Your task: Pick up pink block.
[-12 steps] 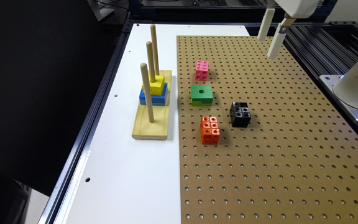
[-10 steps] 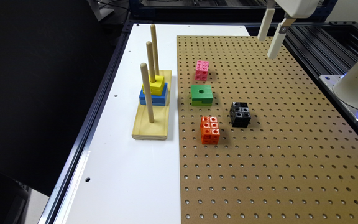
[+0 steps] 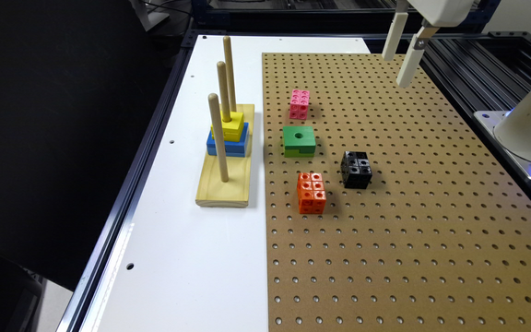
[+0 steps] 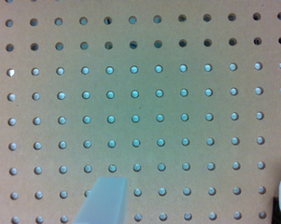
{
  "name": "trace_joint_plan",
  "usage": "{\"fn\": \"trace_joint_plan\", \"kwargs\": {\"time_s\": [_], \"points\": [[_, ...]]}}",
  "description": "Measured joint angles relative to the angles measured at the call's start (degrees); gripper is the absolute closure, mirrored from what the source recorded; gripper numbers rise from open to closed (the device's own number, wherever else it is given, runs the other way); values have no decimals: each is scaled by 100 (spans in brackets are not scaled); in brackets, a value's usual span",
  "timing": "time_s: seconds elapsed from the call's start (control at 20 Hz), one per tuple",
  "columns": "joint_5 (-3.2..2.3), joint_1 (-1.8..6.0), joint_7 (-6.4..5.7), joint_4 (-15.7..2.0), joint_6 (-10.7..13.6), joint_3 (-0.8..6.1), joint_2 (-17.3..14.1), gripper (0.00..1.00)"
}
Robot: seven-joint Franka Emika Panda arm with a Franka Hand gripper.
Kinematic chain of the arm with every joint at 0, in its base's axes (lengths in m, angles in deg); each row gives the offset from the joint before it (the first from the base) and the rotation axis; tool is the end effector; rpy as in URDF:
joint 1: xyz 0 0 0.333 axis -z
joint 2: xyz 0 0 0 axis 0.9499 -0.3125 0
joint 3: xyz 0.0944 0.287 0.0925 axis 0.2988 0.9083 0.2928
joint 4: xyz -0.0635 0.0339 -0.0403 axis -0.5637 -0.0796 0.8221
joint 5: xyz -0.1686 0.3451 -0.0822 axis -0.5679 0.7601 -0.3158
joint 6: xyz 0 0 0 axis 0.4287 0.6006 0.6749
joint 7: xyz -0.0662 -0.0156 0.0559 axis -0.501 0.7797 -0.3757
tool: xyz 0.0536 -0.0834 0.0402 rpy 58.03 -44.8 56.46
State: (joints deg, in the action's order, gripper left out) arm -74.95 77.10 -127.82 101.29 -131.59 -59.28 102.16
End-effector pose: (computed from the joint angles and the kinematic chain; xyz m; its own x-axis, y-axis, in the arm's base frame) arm 0.3280 -0.0305 0.3191 0.6994 -0.7147 0.0041 -0.7147 -0.6994 0.0019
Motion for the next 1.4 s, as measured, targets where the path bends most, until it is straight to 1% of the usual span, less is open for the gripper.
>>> {"fn": "trace_joint_plan", "kwargs": {"time_s": [0.15,0.35,0.45,0.65,0.75,0.8,0.85,1.1,1.4], "points": [[0,16,1,0,0,0,5,0],[-5,81,37,0,0,0,23,0],[-10,148,92,0,0,0,30,0],[-11,321,262,-2,-1,0,42,0],[-11,383,324,-9,-1,0,42,0],[-11,389,331,-10,-1,0,42,0],[-11,430,366,-23,-1,0,42,0],[-11,509,446,-49,-9,0,42,0],[-11,524,459,-102,-17,0,34,0]]}}
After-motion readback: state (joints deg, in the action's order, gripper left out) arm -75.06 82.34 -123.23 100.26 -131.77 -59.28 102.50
